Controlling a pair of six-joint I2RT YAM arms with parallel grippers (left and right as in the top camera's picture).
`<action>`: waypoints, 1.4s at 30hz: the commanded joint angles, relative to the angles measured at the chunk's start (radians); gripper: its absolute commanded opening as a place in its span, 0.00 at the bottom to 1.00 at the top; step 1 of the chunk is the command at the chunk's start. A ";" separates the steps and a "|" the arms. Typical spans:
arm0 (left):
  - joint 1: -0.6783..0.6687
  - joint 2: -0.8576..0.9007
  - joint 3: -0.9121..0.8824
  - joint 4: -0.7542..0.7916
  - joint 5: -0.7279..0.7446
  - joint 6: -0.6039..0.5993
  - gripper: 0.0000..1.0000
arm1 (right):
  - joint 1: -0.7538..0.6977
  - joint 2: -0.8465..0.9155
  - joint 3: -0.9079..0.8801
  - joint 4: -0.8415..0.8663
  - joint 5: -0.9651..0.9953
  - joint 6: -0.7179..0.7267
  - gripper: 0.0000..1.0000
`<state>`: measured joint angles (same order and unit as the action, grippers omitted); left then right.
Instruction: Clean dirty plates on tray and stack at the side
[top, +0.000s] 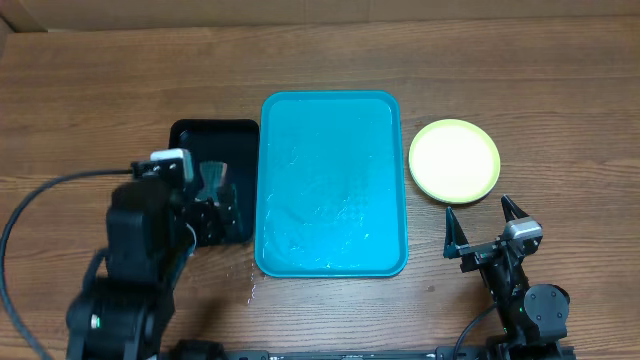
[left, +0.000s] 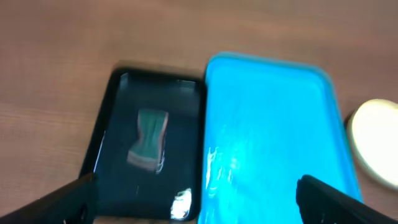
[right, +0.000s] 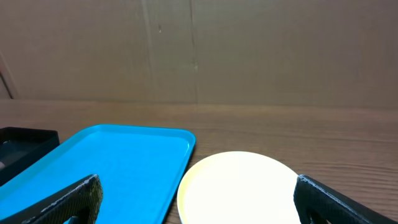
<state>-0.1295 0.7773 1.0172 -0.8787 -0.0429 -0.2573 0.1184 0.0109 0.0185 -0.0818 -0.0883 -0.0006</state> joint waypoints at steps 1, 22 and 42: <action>-0.002 -0.123 -0.082 0.138 -0.007 -0.013 1.00 | -0.003 -0.008 -0.011 0.004 0.009 -0.004 1.00; 0.099 -0.724 -0.453 0.888 0.037 -0.013 1.00 | -0.003 -0.008 -0.011 0.004 0.009 -0.004 1.00; 0.190 -0.774 -0.874 1.269 0.100 -0.018 1.00 | -0.003 -0.008 -0.011 0.004 0.009 -0.004 1.00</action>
<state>0.0296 0.0166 0.1886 0.3840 0.0353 -0.2607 0.1184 0.0109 0.0185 -0.0818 -0.0883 -0.0002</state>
